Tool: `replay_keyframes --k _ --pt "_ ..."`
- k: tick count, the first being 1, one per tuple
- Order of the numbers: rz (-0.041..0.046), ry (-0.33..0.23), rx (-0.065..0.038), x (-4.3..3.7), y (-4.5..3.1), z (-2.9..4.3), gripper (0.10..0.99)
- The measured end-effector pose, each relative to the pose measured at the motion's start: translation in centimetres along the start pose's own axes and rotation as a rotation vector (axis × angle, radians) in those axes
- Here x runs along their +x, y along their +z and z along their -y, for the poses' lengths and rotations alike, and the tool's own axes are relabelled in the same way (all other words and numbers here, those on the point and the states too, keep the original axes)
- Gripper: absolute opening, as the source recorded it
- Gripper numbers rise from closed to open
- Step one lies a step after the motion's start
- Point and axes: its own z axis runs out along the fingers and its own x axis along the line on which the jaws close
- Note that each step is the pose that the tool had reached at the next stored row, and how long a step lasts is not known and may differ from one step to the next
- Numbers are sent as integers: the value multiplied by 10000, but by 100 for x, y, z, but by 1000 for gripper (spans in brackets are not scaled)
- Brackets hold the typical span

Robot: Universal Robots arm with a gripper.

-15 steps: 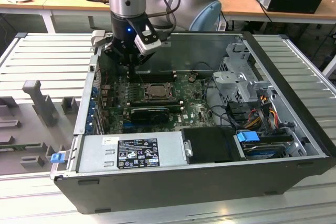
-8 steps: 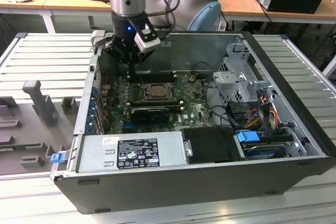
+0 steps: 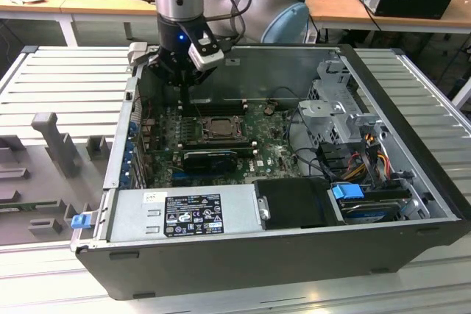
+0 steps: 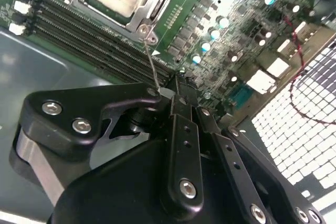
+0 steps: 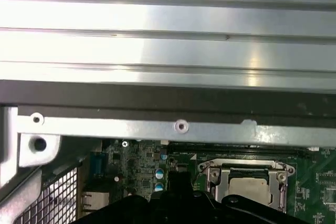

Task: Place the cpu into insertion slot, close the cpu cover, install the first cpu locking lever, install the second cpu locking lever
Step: 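Install the first cpu locking lever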

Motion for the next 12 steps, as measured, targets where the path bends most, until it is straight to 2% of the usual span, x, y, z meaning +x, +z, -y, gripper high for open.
replay_keyframes --k 8,11,12 --pt "0 107 1 -133 0 7 106" --pt "-7 122 3 -242 -1 11 106" --pt "-12 119 1 -303 -1 13 106"
